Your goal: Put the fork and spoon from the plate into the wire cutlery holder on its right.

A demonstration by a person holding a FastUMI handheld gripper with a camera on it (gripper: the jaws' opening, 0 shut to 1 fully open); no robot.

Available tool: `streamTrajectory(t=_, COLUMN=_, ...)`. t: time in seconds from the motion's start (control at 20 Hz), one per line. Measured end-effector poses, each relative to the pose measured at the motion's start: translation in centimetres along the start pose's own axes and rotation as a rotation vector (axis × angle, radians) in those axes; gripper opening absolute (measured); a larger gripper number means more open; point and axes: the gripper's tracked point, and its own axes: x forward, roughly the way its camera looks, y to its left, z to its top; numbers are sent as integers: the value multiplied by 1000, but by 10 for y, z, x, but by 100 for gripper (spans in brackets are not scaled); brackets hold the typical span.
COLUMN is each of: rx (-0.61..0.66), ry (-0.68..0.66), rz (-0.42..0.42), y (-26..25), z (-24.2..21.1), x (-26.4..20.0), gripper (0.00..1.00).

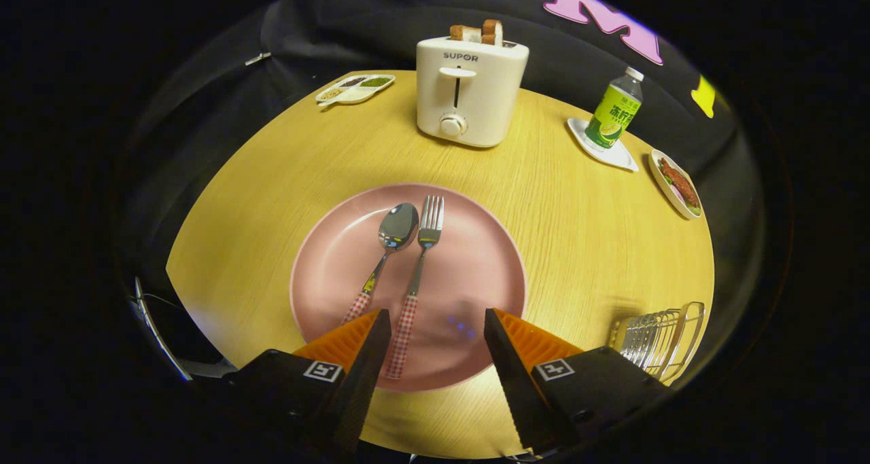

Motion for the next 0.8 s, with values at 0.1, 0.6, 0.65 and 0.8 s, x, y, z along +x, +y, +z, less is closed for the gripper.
streamTrajectory(t=0.1, rx=-13, ry=24, rz=3, y=4, z=-4, x=7, gripper=80)
streamTrajectory(t=0.6, rx=18, ry=88, rz=55, y=16, z=-12, x=17, gripper=24)
streamTrajectory(t=0.65, rx=23, ry=93, rz=58, y=17, z=-12, x=17, gripper=19)
streamTrajectory(t=0.8, rx=60, ry=134, rz=86, y=16, z=-13, x=18, gripper=11)
